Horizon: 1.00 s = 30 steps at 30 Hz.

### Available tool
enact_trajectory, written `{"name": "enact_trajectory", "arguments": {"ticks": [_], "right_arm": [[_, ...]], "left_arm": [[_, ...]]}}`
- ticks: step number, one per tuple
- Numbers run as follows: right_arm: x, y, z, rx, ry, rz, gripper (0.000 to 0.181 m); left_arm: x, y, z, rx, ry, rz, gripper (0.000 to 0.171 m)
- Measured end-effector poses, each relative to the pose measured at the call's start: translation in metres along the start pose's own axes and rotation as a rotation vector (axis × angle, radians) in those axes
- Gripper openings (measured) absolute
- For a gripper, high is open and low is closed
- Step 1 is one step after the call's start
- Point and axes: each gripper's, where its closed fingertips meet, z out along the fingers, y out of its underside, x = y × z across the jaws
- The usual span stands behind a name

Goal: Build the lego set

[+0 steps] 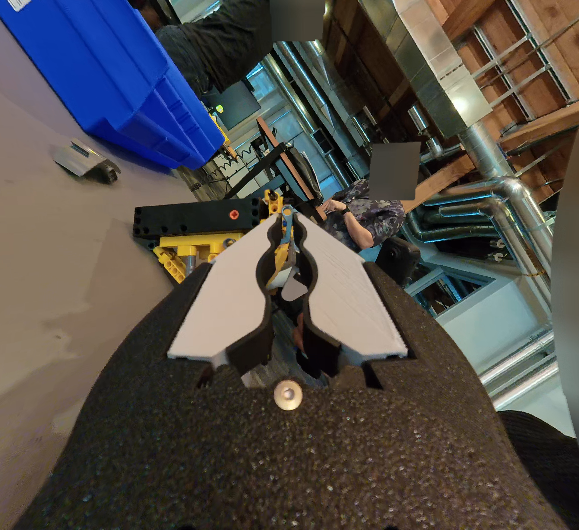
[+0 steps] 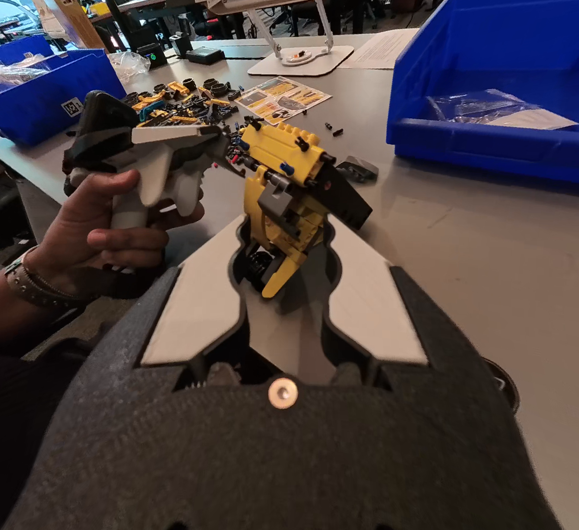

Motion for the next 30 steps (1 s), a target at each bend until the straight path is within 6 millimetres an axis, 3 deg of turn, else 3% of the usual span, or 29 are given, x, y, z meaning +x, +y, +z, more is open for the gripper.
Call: {"name": "enact_trajectory", "arguments": {"ticks": [3, 9, 24, 30], "right_arm": [[-0.004, 0.007, 0.004, -0.036, -0.031, -0.001, 0.043], [-0.002, 0.015, 0.009, -0.06, -0.017, -0.098, 0.012], [-0.034, 0.014, 0.031, -0.188, -0.422, -0.164, 0.01], [-0.019, 0.015, 0.021, -0.238, -0.425, -0.049, 0.012]], "left_arm": [[-0.004, -0.007, -0.003, 0.021, -0.005, -0.008, 0.006], [-0.007, -0.01, -0.005, 0.032, 0.0, -0.019, 0.006], [-0.007, -0.023, -0.012, 0.105, 0.007, -0.014, 0.006], [-0.008, -0.029, -0.015, 0.127, 0.017, -0.019, 0.006]]}}
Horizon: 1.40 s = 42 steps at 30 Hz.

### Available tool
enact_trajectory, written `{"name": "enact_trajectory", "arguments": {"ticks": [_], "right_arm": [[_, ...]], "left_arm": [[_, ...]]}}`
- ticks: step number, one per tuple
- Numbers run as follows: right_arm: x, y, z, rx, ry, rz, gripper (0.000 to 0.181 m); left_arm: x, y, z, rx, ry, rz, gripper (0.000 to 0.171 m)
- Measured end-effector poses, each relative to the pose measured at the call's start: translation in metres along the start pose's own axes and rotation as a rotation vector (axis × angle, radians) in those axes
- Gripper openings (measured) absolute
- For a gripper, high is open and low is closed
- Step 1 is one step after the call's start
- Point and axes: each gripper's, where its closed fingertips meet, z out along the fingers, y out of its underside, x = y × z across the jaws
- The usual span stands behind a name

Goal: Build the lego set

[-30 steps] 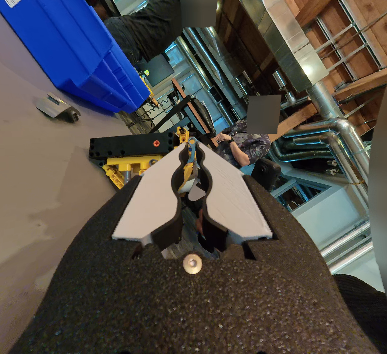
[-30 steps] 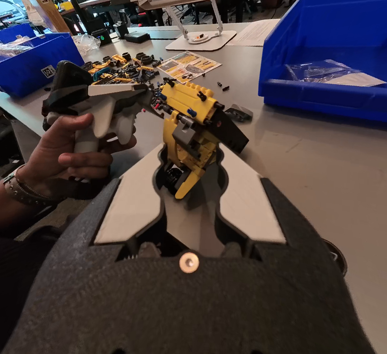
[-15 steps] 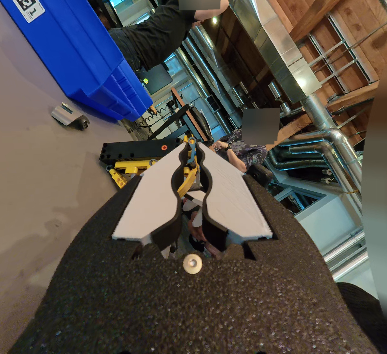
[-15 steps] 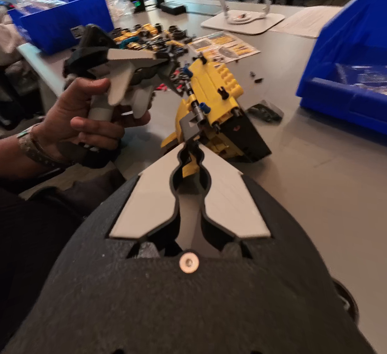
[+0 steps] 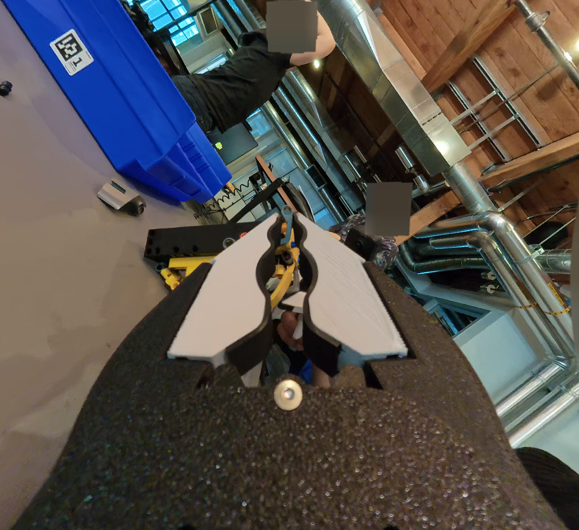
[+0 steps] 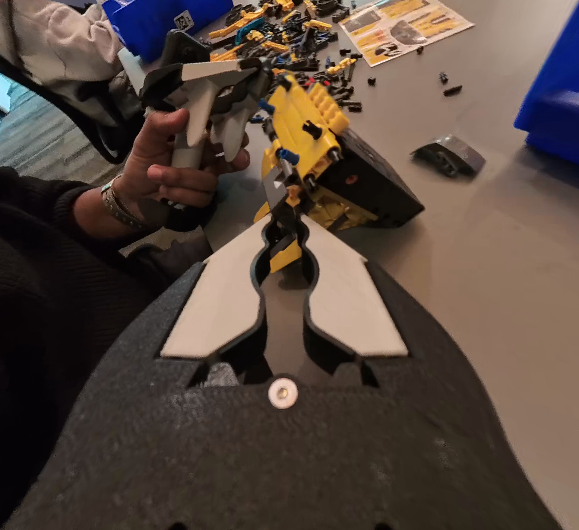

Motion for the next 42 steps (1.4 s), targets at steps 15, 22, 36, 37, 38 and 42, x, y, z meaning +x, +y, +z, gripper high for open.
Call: {"name": "enact_trajectory", "arguments": {"ticks": [15, 22, 36, 37, 38, 42], "right_arm": [[0.054, -0.009, -0.04, 0.143, 0.368, 0.061, 0.015], [0.051, -0.027, -0.067, 0.232, 0.449, 0.038, 0.021], [-0.052, -0.037, -0.02, 0.345, 0.536, -0.428, 0.03], [-0.053, -0.037, -0.018, 0.339, 0.568, -0.472, 0.03], [-0.054, -0.038, -0.017, 0.335, 0.593, -0.507, 0.03], [-0.056, -0.039, -0.015, 0.33, 0.663, -0.583, 0.036]], "left_arm": [[0.0, 0.001, 0.0, -0.003, -0.005, 0.019, 0.006], [0.002, 0.001, -0.001, 0.004, -0.001, 0.033, 0.006], [0.044, 0.034, 0.005, -0.01, 0.143, 0.023, 0.006], [0.047, 0.035, 0.004, -0.007, 0.152, 0.009, 0.006], [0.05, 0.038, 0.004, -0.009, 0.161, -0.007, 0.005], [0.07, 0.043, -0.002, 0.066, 0.268, -0.107, 0.006]]}}
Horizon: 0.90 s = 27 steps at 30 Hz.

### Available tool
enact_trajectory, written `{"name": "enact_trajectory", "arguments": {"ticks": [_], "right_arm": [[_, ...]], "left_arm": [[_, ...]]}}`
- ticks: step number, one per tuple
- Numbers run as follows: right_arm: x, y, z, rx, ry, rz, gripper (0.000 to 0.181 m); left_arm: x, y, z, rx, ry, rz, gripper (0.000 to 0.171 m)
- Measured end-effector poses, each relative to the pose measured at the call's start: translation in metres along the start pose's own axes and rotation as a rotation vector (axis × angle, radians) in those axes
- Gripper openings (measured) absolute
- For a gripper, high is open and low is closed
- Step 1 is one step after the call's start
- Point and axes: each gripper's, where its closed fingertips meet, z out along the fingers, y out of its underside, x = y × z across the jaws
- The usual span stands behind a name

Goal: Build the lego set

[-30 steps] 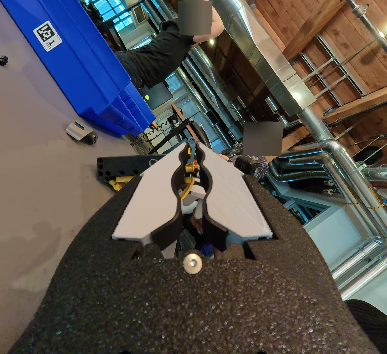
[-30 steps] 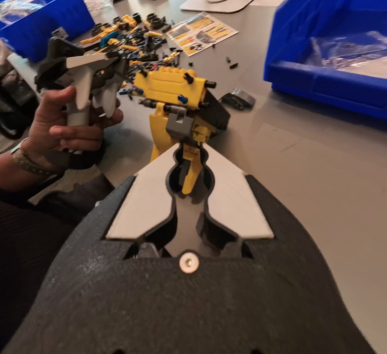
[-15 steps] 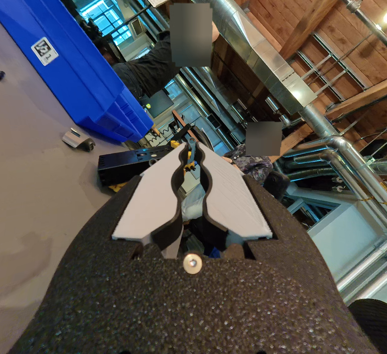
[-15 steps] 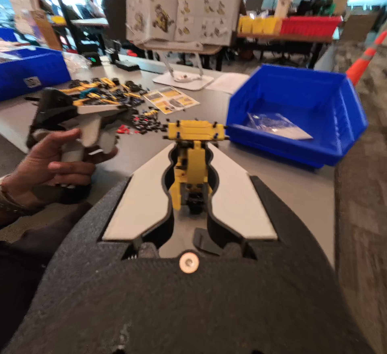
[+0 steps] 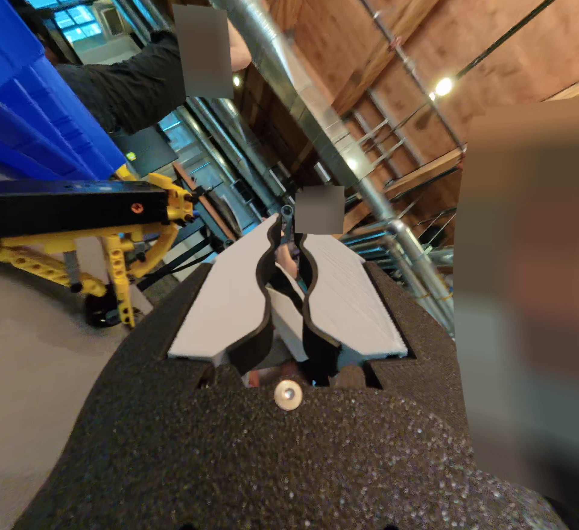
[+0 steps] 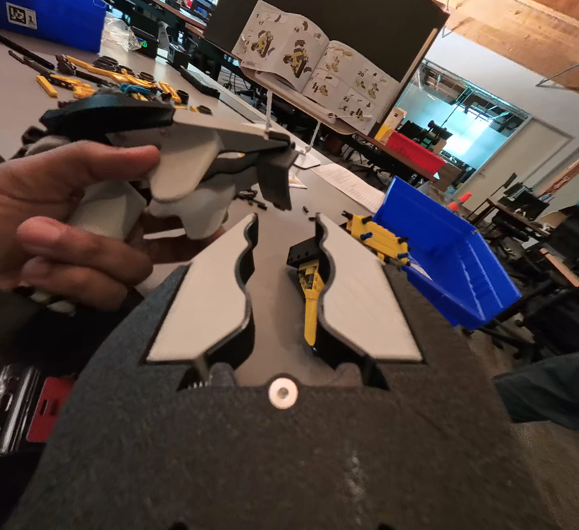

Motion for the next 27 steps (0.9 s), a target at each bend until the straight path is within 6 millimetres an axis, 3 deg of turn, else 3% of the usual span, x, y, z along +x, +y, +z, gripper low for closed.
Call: {"name": "enact_trajectory", "arguments": {"ticks": [6, 7, 11, 12, 16, 20, 22, 24, 27], "right_arm": [[-0.003, -0.005, -0.005, 0.025, 0.01, -0.062, 0.034], [-0.004, -0.005, -0.005, 0.021, 0.008, -0.084, 0.022], [-0.003, -0.005, -0.009, 0.016, -0.017, -0.116, 0.017], [-0.004, -0.005, -0.011, 0.016, -0.051, -0.098, 0.002], [-0.004, -0.008, -0.022, 0.05, -0.22, 0.038, 0.001], [-0.011, -0.006, -0.035, 0.033, -0.474, 0.262, 0.001], [-0.014, -0.011, -0.045, 0.073, -0.619, 0.41, 0.001], [-0.017, -0.024, -0.06, 0.15, -0.784, 0.544, 0.001], [-0.021, -0.027, -0.072, 0.183, -0.915, 0.623, 0.001]], "left_arm": [[0.0, 0.03, 0.003, -0.01, 0.015, -0.149, 0.006], [-0.001, 0.032, 0.003, -0.011, 0.011, -0.161, 0.006], [0.0, 0.035, 0.005, -0.043, 0.018, -0.15, 0.006], [0.0, 0.035, 0.005, -0.058, 0.024, -0.126, 0.008], [0.005, 0.026, 0.003, -0.112, 0.038, 0.045, 0.012], [0.006, 0.036, 0.008, -0.309, 0.058, 0.138, 0.014], [0.009, 0.047, 0.007, -0.431, 0.096, 0.105, 0.016], [0.013, 0.061, 0.003, -0.558, 0.144, 0.022, 0.028], [0.022, 0.076, -0.003, -0.658, 0.211, -0.031, 0.028]]}}
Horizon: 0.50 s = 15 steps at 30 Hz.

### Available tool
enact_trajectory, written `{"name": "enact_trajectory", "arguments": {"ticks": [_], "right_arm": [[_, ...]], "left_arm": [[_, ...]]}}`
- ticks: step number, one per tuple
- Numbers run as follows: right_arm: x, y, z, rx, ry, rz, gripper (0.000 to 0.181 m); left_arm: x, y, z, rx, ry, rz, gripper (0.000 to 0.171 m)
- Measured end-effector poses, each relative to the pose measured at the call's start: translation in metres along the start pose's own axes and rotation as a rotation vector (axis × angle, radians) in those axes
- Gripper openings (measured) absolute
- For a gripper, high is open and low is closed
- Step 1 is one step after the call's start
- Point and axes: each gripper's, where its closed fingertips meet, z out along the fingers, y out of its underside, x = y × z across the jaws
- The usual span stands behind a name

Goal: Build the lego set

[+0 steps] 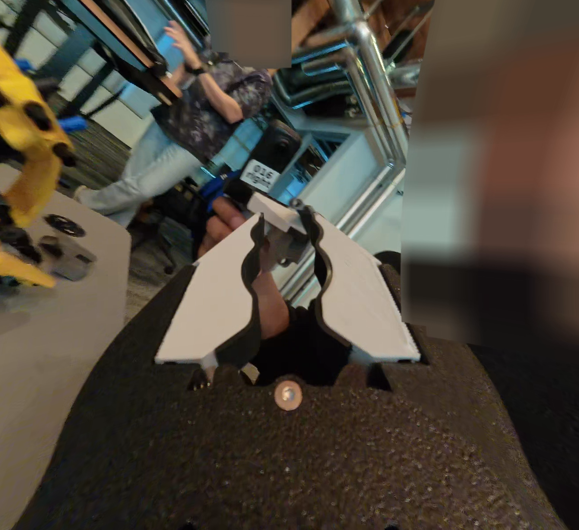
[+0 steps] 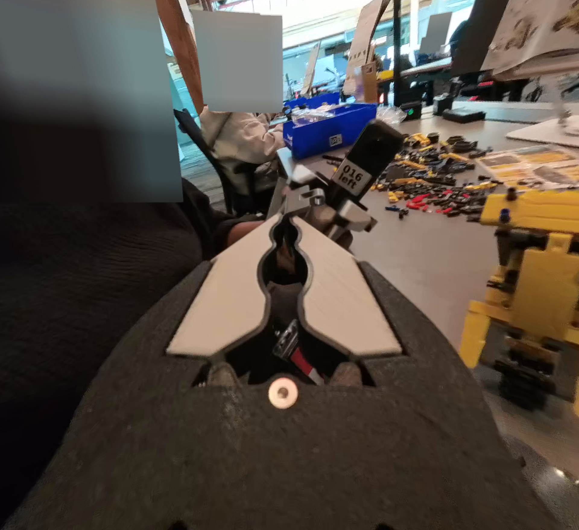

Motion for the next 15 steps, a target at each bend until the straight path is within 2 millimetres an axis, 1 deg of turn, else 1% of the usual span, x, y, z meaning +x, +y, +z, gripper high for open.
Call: {"name": "enact_trajectory", "arguments": {"ticks": [2, 3, 4, 5, 6, 7, 9, 10, 12, 14, 15], "right_arm": [[0.006, 0.011, 0.0, -0.051, 0.007, 0.053, 0.002], [0.011, 0.016, -0.001, -0.063, 0.008, 0.101, 0.002], [0.015, 0.016, -0.003, -0.054, 0.004, 0.147, 0.001], [0.021, 0.017, -0.006, -0.045, 0.022, 0.175, 0.001], [0.028, 0.021, -0.008, -0.054, 0.058, 0.185, 0.001], [0.033, 0.025, -0.008, -0.076, 0.091, 0.181, 0.001], [0.04, 0.03, -0.008, -0.105, 0.14, 0.162, 0.005], [0.047, 0.03, -0.009, -0.11, 0.194, 0.152, 0.01], [0.069, 0.028, -0.014, -0.096, 0.36, 0.117, 0.021], [0.089, 0.02, -0.025, -0.066, 0.541, 0.043, 0.033], [0.093, 0.015, -0.028, -0.043, 0.606, -0.01, 0.038]], "left_arm": [[0.012, 0.01, 0.005, -0.048, 0.073, 0.0, 0.029], [0.014, 0.015, 0.007, -0.076, 0.081, 0.005, 0.029], [0.008, 0.016, 0.008, -0.076, 0.039, 0.038, 0.028], [0.0, 0.015, 0.007, -0.07, -0.015, 0.069, 0.021], [-0.013, 0.014, 0.006, -0.072, -0.107, 0.085, 0.008], [-0.025, 0.013, 0.003, -0.085, -0.179, 0.102, 0.003], [-0.031, 0.015, 0.0, -0.118, -0.222, 0.128, 0.003], [-0.034, 0.013, -0.002, -0.119, -0.25, 0.144, 0.002], [-0.045, 0.003, -0.007, -0.076, -0.354, 0.222, 0.002], [-0.058, -0.019, -0.021, 0.056, -0.507, 0.289, 0.002], [-0.061, -0.031, -0.03, 0.144, -0.566, 0.303, 0.002]]}}
